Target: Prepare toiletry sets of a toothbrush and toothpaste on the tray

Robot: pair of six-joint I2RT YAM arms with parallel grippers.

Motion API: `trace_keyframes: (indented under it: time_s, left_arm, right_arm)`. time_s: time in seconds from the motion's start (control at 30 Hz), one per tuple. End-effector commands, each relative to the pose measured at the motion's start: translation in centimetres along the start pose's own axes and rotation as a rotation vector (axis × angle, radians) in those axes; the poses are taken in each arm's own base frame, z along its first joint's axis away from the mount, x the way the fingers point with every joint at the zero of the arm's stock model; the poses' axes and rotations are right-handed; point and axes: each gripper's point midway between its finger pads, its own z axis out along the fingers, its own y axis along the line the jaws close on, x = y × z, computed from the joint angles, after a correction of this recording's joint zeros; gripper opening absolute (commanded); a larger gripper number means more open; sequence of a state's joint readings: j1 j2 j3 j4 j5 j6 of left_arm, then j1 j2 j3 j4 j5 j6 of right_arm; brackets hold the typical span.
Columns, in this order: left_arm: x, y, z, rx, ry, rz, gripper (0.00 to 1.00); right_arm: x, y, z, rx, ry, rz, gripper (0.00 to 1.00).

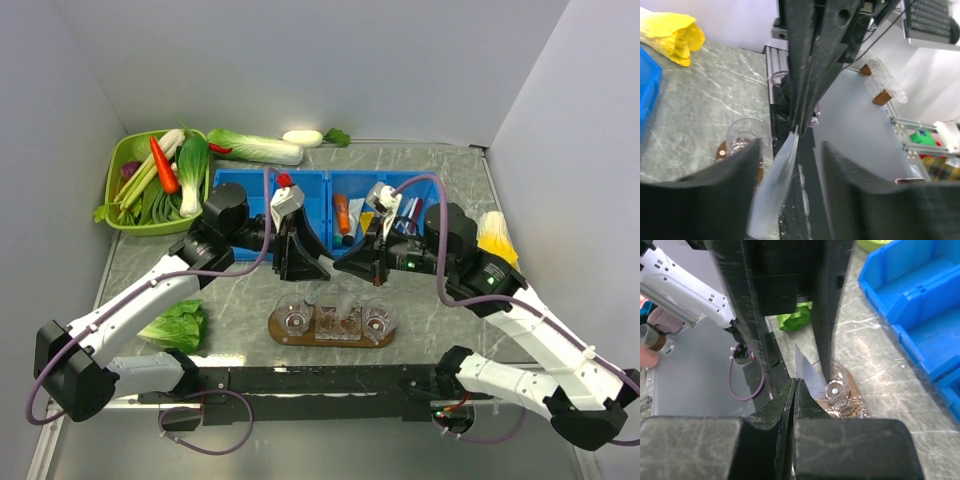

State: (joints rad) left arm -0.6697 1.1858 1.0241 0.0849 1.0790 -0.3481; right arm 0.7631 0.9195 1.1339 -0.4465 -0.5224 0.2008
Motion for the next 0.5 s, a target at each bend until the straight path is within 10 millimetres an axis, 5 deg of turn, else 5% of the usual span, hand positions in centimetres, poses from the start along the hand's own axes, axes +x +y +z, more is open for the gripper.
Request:
trace_keyframes:
  time_s: [0.0, 0.17, 0.47]
  left_arm:
    - [-2.8, -0.9, -0.3, -0.019, -0.054, 0.099, 0.79]
    - [-3.8, -0.1, -1.1, -0.105, -0.107, 0.117, 0.99]
    - [-6.4, 1.5, -5.2, -0.333, -0.240, 0.203, 0.97]
  right_arm:
    - [-2.3, 0.8, -1.5, 0.006, -0.113, -0.050, 0.00]
    - [-2.4, 0.6, -2.0, 0.031, -0.114, -0.058, 0.00]
    - [-1.8, 0.7, -3.1, 0.075, -0.074, -0.060, 0.00]
